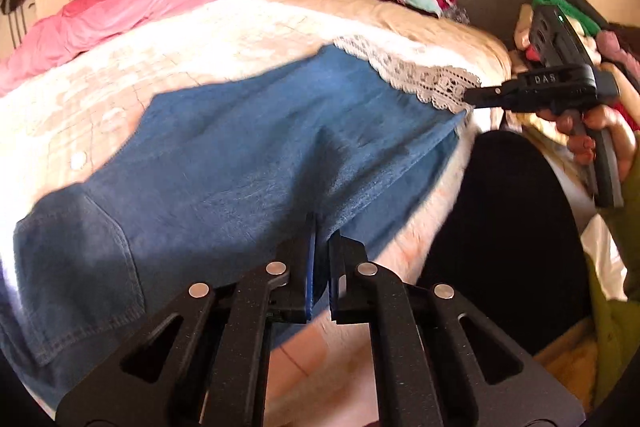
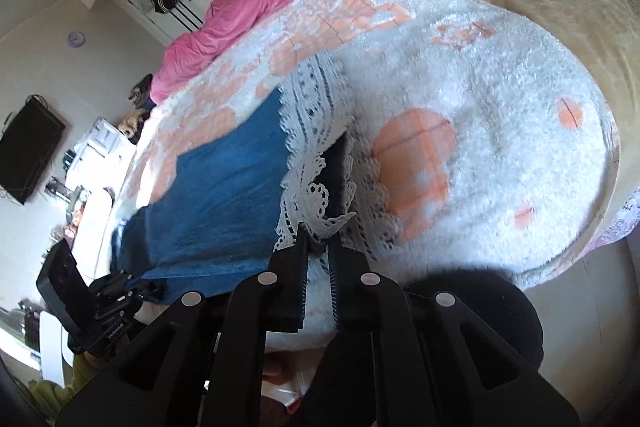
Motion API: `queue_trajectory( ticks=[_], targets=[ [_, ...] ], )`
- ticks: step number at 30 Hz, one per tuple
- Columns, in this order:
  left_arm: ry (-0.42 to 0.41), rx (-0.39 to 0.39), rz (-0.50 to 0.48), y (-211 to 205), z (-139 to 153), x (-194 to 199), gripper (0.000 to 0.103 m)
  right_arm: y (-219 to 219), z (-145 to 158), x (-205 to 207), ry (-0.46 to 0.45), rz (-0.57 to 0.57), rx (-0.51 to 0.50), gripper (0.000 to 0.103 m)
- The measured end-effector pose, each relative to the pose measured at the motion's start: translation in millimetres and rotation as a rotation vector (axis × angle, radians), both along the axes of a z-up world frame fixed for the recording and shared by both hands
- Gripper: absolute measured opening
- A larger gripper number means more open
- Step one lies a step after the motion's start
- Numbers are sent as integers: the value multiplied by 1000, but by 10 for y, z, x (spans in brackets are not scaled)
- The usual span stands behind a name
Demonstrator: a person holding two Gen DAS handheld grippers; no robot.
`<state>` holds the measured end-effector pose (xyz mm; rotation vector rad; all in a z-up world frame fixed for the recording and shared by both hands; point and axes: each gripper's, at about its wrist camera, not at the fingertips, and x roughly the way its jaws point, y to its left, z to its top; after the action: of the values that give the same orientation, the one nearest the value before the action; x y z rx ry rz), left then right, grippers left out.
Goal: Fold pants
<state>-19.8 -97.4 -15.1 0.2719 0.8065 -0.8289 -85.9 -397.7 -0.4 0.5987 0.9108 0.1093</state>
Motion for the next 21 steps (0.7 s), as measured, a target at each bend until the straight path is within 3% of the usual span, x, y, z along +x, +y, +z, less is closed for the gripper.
queue_trajectory(
  ticks=[4,8,10,12,14,19,21],
  targets=[
    [28,36,-2,-61,-134,35,3,-39,-192,4,61,-31,15,9],
    [53,4,-7,-7,-156,57,5,-52,-190,-27,79,-34,14,14],
    [57,-1,-3,29,-146,41,14,-61,-105,-74,72,-50,-35,21],
    [68,-23,2,98,-94,-5,38,-85,57,-143,28,-82,-89,26],
    [60,-54,14,207,-25,-69,40,-75,201,-177,-29,-91,-96,30],
    [6,-106,207,661,210,-62,51,466,387,17,-129,98,-187,40],
    [-51,-109,346,958,356,-43,66,713,365,140,-137,169,-270,43]
  ],
)
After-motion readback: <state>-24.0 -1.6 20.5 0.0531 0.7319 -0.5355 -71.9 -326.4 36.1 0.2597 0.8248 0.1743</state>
